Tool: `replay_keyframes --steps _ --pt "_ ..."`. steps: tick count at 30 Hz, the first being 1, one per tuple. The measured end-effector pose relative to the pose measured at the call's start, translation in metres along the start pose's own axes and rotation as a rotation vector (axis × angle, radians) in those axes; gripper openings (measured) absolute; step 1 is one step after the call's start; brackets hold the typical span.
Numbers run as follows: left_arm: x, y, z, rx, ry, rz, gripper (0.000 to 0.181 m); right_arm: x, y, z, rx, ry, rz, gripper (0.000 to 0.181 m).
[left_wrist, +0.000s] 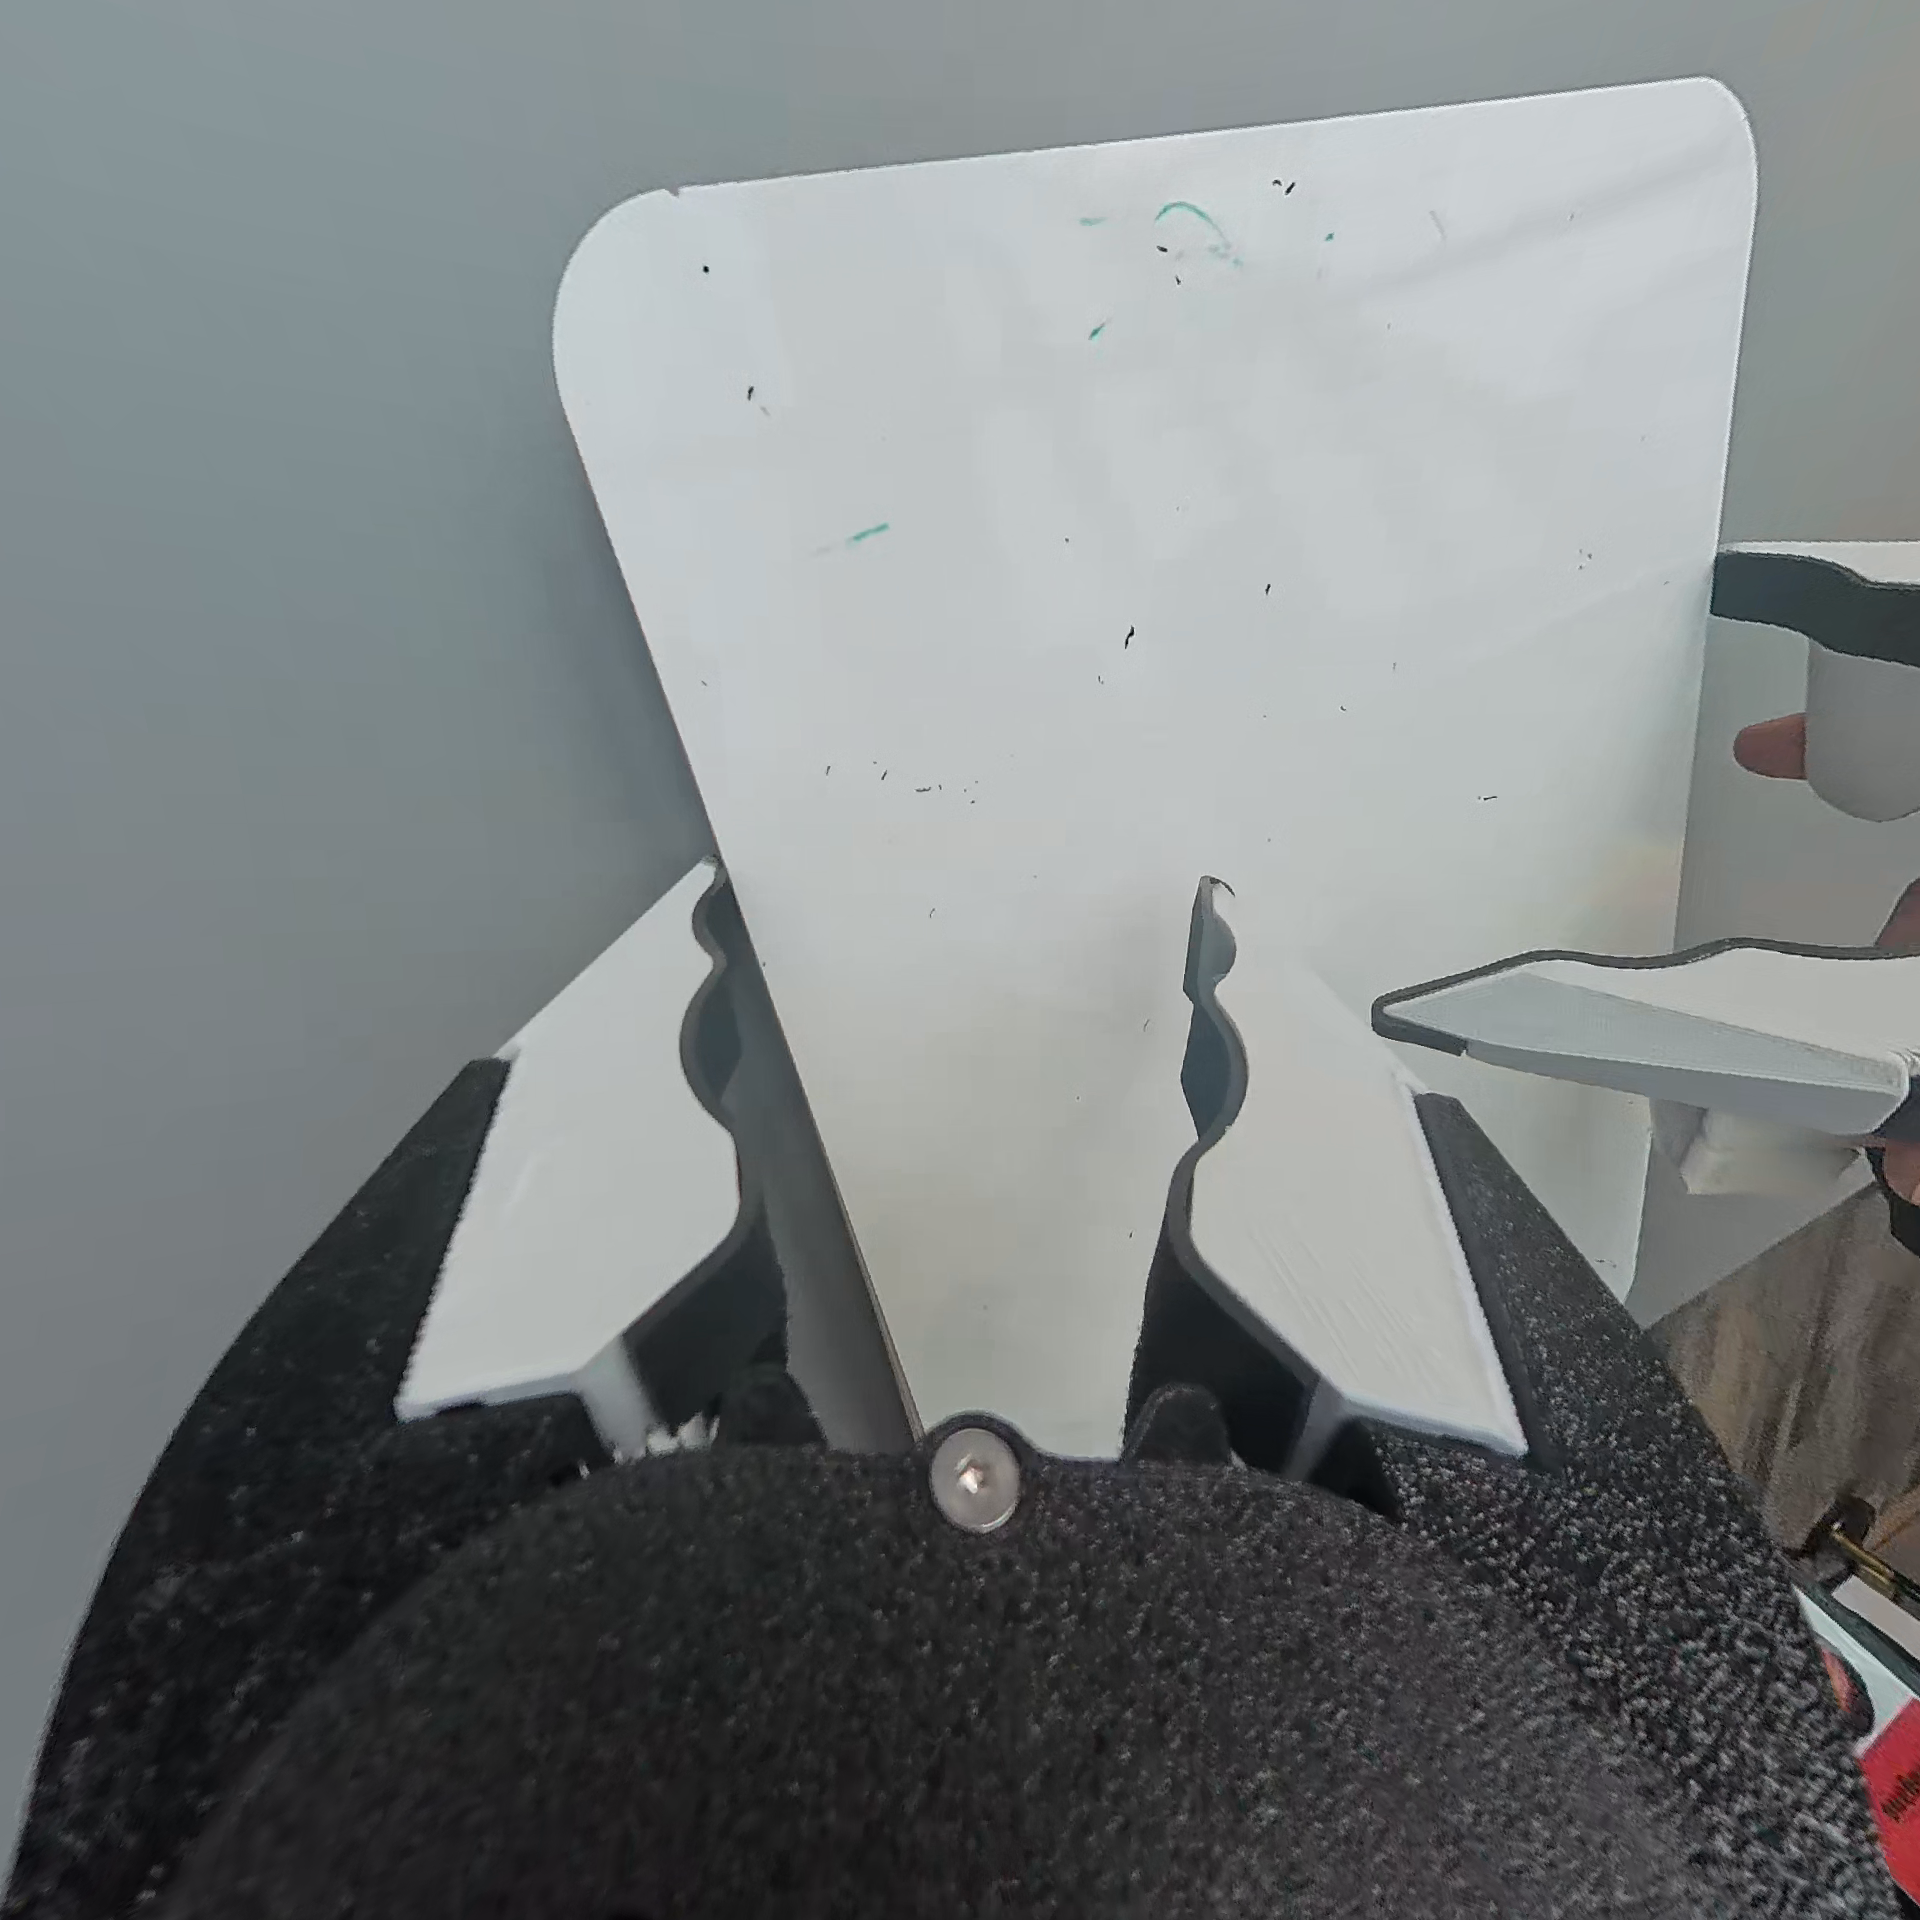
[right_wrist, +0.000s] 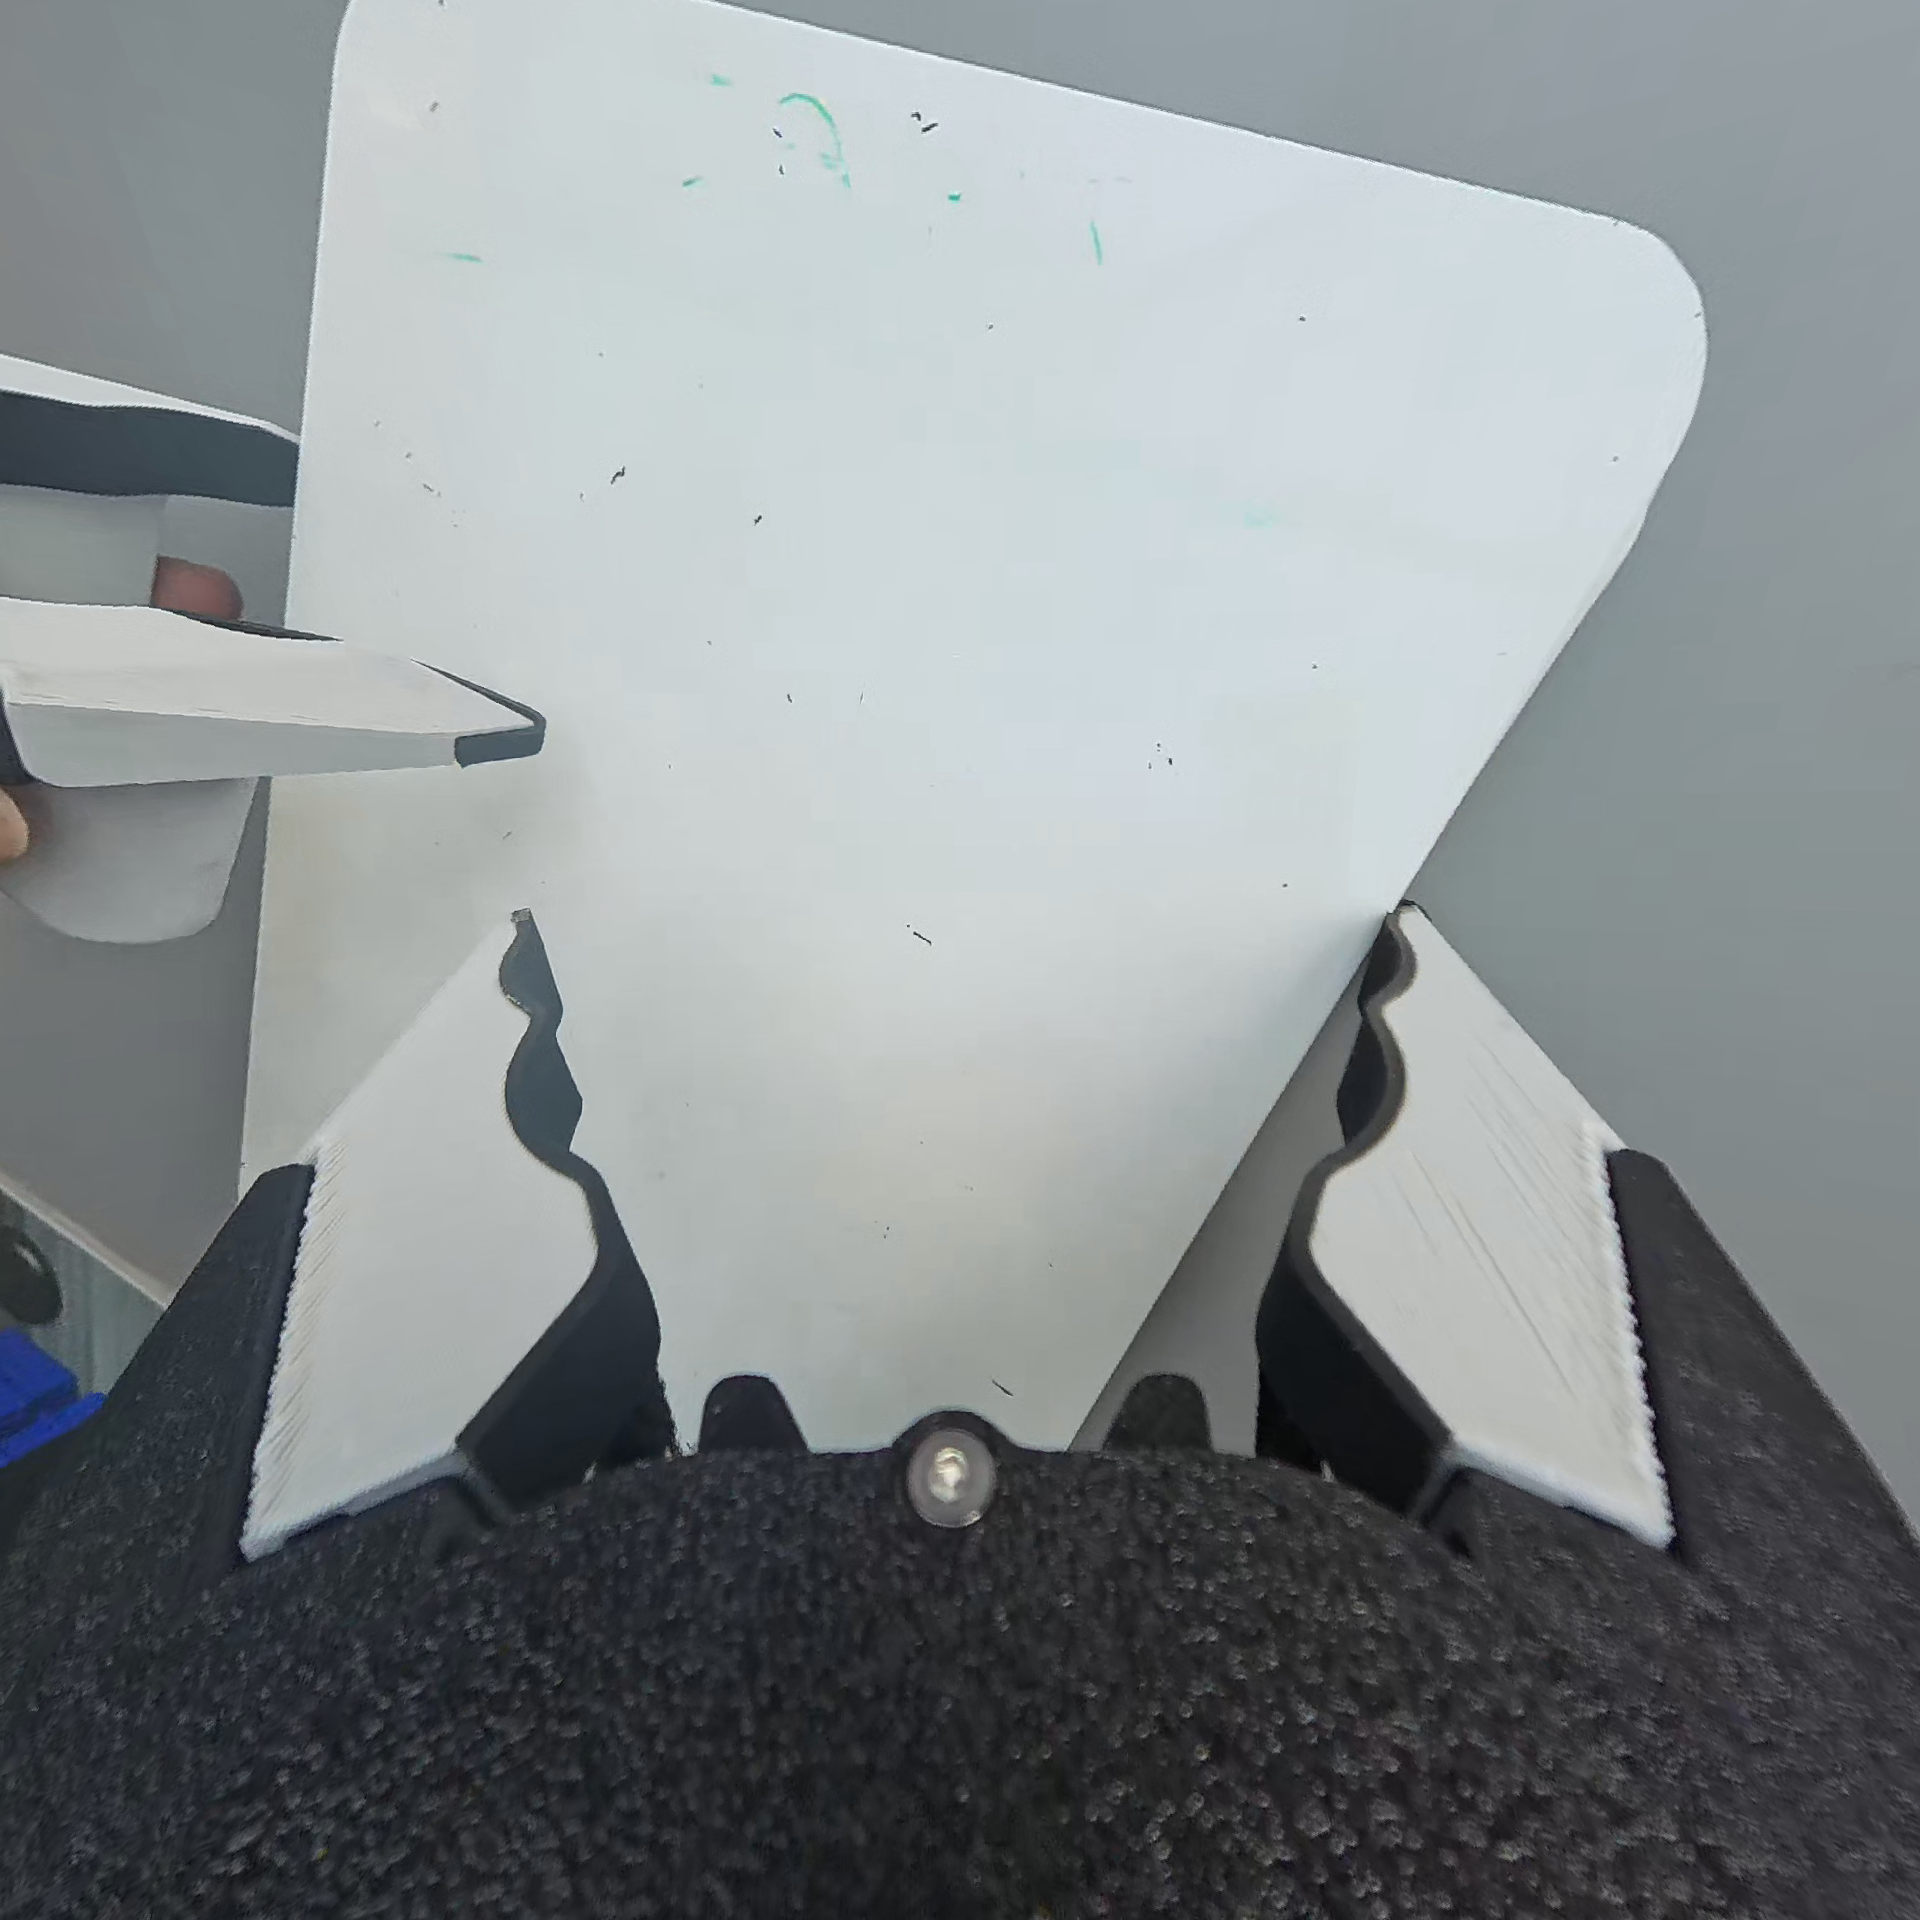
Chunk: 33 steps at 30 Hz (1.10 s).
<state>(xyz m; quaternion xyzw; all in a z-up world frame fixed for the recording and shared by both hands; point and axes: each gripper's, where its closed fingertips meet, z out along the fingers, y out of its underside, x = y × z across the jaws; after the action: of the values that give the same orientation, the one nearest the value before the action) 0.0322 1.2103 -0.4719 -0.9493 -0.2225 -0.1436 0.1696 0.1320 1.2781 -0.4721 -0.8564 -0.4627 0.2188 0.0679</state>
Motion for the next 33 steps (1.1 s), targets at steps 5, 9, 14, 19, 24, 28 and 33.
replay_keyframes --steps 5,9,14,19,24,28,33 --pt "-0.005 -0.003 -0.004 0.024 0.065 -0.049 0.072 0.004 -0.003 -0.006 0.037 -0.038 0.038 0.139" --pt "-0.013 0.018 -0.024 0.043 0.126 -0.156 0.071 0.018 0.013 -0.028 0.071 -0.03 0.091 0.133" --pt "-0.007 0.103 -0.042 -0.01 0.148 -0.2 0.073 0.004 0.101 -0.052 -0.001 -0.043 0.196 0.132" --pt "0.022 0.157 -0.046 -0.037 0.196 -0.204 0.069 -0.042 0.163 -0.055 -0.061 -0.083 0.238 0.13" --pt "0.04 0.167 -0.04 -0.079 0.172 -0.151 0.083 -0.07 0.169 -0.045 -0.07 -0.056 0.199 0.14" --pt "0.043 0.167 -0.039 -0.089 0.162 -0.142 0.086 -0.075 0.171 -0.04 -0.081 -0.024 0.164 0.152" --pt "0.041 0.167 -0.039 -0.074 0.155 -0.137 0.083 -0.076 0.171 -0.039 -0.068 -0.012 0.158 0.154"
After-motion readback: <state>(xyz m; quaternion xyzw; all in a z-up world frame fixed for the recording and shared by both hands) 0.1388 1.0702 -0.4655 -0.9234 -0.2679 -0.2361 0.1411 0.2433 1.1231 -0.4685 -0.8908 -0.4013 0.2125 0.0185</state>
